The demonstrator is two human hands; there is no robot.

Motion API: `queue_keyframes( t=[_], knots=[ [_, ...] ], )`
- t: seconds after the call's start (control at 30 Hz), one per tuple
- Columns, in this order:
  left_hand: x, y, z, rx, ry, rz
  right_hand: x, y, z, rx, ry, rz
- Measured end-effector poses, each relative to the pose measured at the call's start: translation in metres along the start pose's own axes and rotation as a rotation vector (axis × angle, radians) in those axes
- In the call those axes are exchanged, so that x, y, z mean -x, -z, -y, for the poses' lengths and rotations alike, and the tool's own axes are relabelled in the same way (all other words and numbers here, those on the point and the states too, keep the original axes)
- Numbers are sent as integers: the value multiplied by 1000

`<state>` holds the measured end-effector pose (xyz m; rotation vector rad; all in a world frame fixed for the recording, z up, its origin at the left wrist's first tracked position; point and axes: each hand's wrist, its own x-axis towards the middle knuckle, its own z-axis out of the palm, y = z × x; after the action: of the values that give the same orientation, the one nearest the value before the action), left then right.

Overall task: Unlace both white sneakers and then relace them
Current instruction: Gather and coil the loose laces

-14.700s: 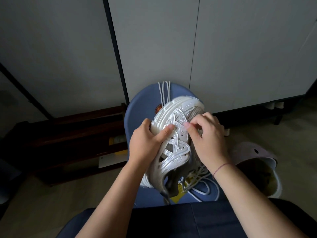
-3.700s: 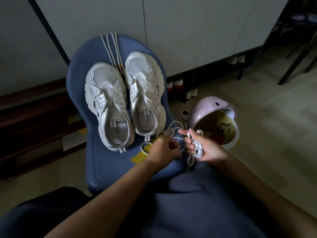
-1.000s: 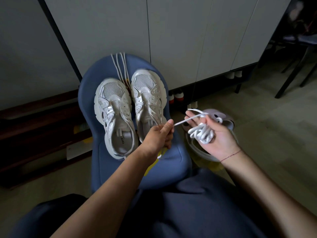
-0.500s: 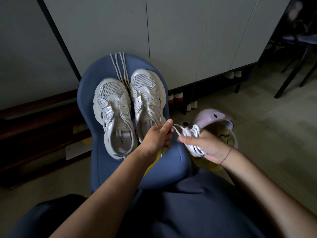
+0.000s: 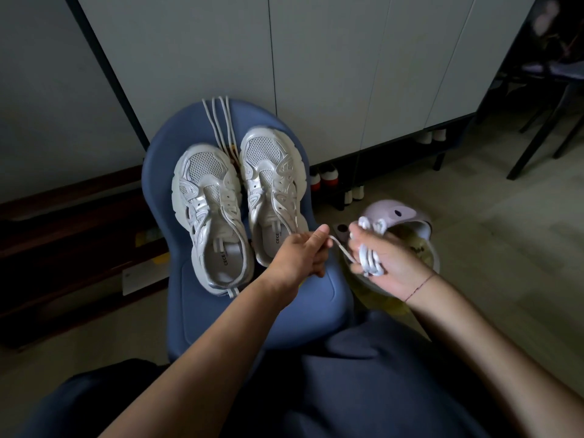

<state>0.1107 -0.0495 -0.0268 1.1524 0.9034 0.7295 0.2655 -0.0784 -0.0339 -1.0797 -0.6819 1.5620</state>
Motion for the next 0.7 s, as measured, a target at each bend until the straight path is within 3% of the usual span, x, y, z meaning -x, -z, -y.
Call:
queue_keyframes(
  t=[0.1,0.2,0.37,0.47,0.7],
  knots=[
    [-1,0,0,-12,-11,6,5,-3,-2,243,-35,52],
    [-5,2,5,-47,-22,-17,2,-3,-5,322,-32,13],
    [-23,-1,15,-51,-23,-122,-15,22,-13,-22,22,-216],
    [-44,-10,22,-32,-20,-116,-23,51,-16,-171,9,-265],
    [-114,-47,35,-341,-62,-45,-44,119,-31,-144,-5,-387]
  ],
)
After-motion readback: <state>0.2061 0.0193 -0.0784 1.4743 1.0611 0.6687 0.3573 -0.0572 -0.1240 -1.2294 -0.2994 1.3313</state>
